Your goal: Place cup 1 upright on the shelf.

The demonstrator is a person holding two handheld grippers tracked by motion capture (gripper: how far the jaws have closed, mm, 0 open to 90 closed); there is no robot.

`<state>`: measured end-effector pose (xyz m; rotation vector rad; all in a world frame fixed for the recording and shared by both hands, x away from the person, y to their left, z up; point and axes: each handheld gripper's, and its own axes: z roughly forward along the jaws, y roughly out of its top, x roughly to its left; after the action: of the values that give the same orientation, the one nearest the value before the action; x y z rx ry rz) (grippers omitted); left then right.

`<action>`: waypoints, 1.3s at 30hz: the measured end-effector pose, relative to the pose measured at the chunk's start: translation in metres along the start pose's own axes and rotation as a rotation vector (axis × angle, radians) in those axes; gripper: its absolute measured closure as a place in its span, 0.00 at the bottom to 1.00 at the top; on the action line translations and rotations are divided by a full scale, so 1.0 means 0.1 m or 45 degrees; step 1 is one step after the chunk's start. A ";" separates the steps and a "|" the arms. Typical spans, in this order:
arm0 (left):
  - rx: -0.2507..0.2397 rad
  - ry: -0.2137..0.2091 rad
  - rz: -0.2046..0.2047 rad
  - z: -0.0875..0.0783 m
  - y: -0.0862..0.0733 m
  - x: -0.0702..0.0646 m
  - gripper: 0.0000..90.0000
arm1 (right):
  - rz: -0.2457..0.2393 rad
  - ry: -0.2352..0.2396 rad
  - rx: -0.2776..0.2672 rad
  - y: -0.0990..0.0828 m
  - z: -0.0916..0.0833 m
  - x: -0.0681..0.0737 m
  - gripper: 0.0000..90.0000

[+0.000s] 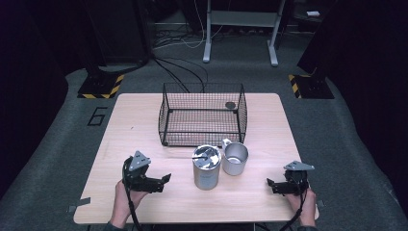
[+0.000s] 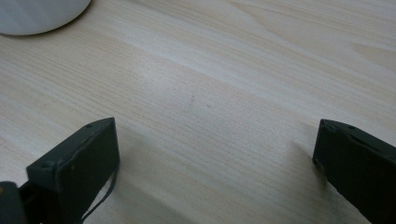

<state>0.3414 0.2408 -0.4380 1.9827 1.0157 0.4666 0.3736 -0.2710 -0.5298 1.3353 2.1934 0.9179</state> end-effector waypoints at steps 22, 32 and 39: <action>-0.081 -0.210 0.137 0.08 0.42 -0.37 0.00 | 0.001 -0.003 -0.012 0.00 0.01 0.00 0.00; -0.092 -0.277 0.171 0.21 0.54 -0.45 0.00 | 0.000 -0.001 -0.010 0.00 0.00 0.00 0.00; -0.103 -0.327 0.187 0.33 0.62 -0.52 0.00 | 0.000 -0.001 -0.010 0.00 0.00 0.00 0.00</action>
<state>0.3612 0.1625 -0.4047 1.9918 0.6849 0.3166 0.3735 -0.2709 -0.5301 1.3314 2.1869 0.9250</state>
